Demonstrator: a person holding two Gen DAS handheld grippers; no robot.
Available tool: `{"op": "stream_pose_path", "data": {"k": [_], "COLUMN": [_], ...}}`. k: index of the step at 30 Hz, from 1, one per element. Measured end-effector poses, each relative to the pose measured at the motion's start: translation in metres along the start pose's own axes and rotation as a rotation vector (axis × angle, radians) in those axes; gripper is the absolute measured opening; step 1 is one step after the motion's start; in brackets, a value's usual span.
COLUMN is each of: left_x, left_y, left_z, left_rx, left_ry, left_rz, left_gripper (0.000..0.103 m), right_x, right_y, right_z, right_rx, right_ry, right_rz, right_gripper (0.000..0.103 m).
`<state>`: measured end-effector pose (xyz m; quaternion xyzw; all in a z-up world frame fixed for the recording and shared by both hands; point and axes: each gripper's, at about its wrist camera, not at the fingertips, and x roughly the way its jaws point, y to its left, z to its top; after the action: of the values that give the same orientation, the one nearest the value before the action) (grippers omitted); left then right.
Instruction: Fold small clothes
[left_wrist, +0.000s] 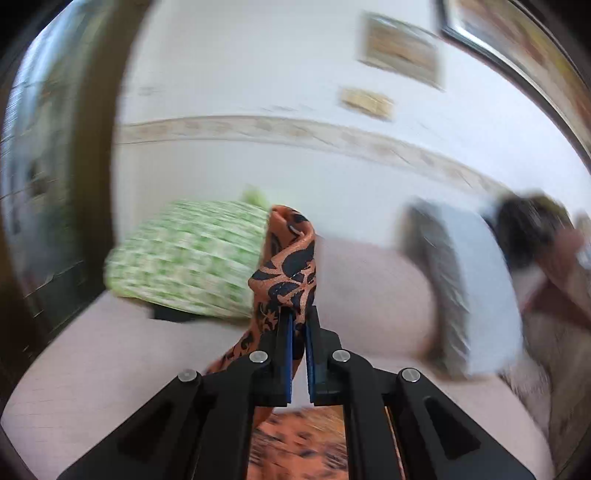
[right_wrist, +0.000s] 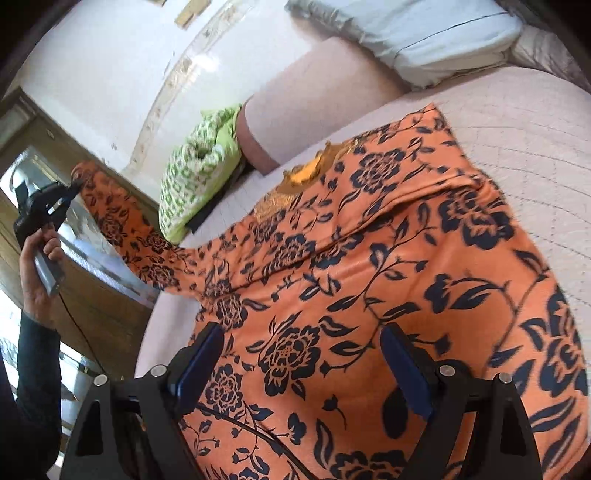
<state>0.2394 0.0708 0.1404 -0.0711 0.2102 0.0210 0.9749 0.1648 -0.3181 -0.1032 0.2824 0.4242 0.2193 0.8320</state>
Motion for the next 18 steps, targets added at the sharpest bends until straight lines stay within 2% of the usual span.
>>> {"op": "stream_pose_path", "data": {"k": [4, 6, 8, 9, 10, 12, 13, 14, 16, 17, 18], "left_x": [0.048, 0.083, 0.108, 0.128, 0.149, 0.181, 0.183, 0.181, 0.164, 0.145, 0.127], "left_y": [-0.088, -0.132, -0.161, -0.176, -0.189, -0.197, -0.196, -0.191, -0.174, -0.165, -0.147], "left_z": [-0.055, -0.098, -0.135, -0.157, -0.178, -0.223, -0.232, -0.235, -0.223, -0.215, -0.198], "left_rx": [0.072, 0.104, 0.144, 0.157, 0.191, 0.228, 0.232, 0.234, 0.246, 0.246, 0.236], "left_ry": [0.121, 0.233, 0.319, 0.398, 0.510, 0.758, 0.809, 0.829, 0.765, 0.718, 0.652], "left_rz": [-0.090, -0.145, -0.166, -0.197, -0.240, -0.238, -0.245, -0.254, -0.248, -0.250, -0.255], "left_gripper": [0.006, 0.006, 0.008, 0.018, 0.024, 0.028, 0.029, 0.034, 0.052, 0.066, 0.074], "right_x": [-0.020, -0.029, -0.039, -0.042, -0.045, -0.049, -0.049, -0.051, -0.052, -0.052, -0.051], "right_y": [-0.019, -0.028, -0.037, -0.040, -0.044, -0.050, -0.053, -0.056, -0.061, -0.063, -0.065], "right_z": [0.004, 0.006, 0.007, 0.008, 0.008, 0.009, 0.010, 0.010, 0.010, 0.010, 0.009], "right_rx": [0.052, 0.071, 0.099, 0.110, 0.119, 0.137, 0.143, 0.148, 0.159, 0.169, 0.182], "right_ry": [-0.071, -0.095, -0.124, -0.134, -0.144, -0.157, -0.157, -0.159, -0.162, -0.162, -0.163], "right_rz": [0.015, 0.014, 0.011, 0.013, 0.010, -0.002, -0.005, -0.015, -0.022, -0.023, -0.023], "right_gripper": [0.089, 0.089, 0.089, 0.089, 0.089, 0.089, 0.089, 0.089, 0.089, 0.089, 0.089]}}
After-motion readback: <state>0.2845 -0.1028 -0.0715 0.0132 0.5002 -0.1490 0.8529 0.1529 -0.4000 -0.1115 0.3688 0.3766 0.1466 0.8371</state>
